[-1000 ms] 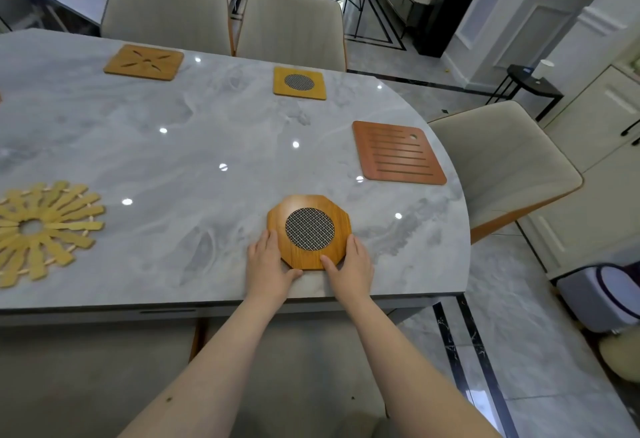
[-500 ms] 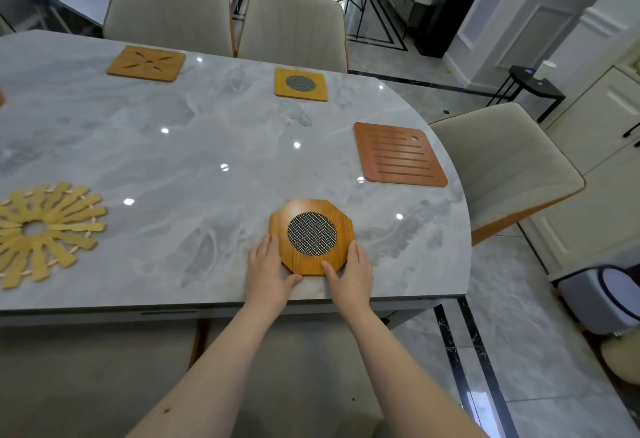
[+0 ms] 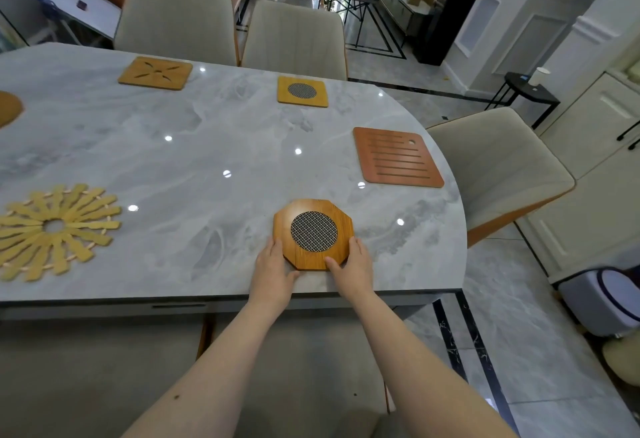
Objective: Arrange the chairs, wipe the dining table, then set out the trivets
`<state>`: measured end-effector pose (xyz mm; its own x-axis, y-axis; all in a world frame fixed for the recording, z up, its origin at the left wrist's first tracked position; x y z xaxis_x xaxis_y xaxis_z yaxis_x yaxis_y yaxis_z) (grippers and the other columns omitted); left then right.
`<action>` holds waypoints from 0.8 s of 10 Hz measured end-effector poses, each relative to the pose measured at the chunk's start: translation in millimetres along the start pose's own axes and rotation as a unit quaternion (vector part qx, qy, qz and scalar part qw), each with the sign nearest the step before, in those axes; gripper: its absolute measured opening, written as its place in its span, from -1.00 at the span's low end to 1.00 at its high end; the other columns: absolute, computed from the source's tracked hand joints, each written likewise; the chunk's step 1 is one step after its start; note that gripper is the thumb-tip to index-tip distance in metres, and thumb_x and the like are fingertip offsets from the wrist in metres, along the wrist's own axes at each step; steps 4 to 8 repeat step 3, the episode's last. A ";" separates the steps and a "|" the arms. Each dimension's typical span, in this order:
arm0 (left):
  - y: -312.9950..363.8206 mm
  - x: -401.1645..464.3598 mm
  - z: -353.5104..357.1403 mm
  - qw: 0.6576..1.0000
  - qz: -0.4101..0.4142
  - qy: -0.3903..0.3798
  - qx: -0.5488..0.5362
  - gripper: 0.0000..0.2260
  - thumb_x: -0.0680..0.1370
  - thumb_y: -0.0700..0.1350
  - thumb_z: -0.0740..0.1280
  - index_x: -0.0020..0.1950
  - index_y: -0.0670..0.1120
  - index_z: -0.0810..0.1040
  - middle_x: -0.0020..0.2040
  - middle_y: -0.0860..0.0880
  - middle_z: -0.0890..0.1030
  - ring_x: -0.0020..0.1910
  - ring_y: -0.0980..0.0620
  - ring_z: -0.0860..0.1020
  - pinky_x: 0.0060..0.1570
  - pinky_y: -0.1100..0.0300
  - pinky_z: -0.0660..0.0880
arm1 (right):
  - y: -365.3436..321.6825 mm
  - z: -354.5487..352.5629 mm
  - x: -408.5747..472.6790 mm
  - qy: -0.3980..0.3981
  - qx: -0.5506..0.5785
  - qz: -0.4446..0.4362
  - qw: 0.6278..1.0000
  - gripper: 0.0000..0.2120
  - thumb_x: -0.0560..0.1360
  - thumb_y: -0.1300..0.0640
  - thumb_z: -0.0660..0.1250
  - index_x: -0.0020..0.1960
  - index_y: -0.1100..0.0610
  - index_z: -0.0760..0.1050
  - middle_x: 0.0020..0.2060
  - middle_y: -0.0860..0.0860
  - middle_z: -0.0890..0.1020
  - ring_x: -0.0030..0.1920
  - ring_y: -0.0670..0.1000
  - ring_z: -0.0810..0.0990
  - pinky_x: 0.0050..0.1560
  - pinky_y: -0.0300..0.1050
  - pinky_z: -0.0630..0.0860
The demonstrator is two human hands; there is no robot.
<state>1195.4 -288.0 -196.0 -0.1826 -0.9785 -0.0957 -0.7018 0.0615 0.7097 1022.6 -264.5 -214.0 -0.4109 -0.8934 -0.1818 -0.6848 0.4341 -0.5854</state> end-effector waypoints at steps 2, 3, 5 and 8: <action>-0.6 -23.3 -14.0 1.000 -0.005 -0.012 0.000 -0.46 0.57 -0.16 0.30 0.50 -0.21 0.19 0.50 -0.14 0.23 0.49 -0.05 0.18 0.42 0.22 0.09 | -22.5 -13.6 -26.0 0.000 0.044 -0.020 0.999 -0.46 0.60 0.08 0.22 0.51 0.21 0.17 0.49 0.11 0.23 0.50 0.07 0.17 0.49 -0.05 0.12; 12.2 -41.7 -33.3 1.000 0.003 -0.002 -0.006 -0.56 0.59 -0.21 0.27 0.45 -0.20 0.29 0.48 -0.13 0.26 0.47 -0.05 0.22 0.40 0.19 0.16 | -36.0 -23.0 -43.0 0.010 0.056 -0.036 0.998 -0.54 0.61 0.11 0.20 0.47 0.21 0.24 0.42 0.12 0.36 0.43 0.08 0.30 0.43 -0.06 0.23; 12.2 -41.7 -33.3 1.000 0.003 -0.002 -0.006 -0.56 0.59 -0.21 0.27 0.45 -0.20 0.29 0.48 -0.13 0.26 0.47 -0.05 0.22 0.40 0.19 0.16 | -36.0 -23.0 -43.0 0.010 0.056 -0.036 0.998 -0.54 0.61 0.11 0.20 0.47 0.21 0.24 0.42 0.12 0.36 0.43 0.08 0.30 0.43 -0.06 0.23; 12.2 -41.7 -33.3 1.000 0.003 -0.002 -0.006 -0.56 0.59 -0.21 0.27 0.45 -0.20 0.29 0.48 -0.13 0.26 0.47 -0.05 0.22 0.40 0.19 0.16 | -36.0 -23.0 -43.0 0.010 0.056 -0.036 0.998 -0.54 0.61 0.11 0.20 0.47 0.21 0.24 0.42 0.12 0.36 0.43 0.08 0.30 0.43 -0.06 0.23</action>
Point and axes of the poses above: each hand's wrist, its own x-axis towards the middle knuckle, its own z-axis out of the palm, y = z × x, the point moved 9 cm from there along x, towards the middle knuckle
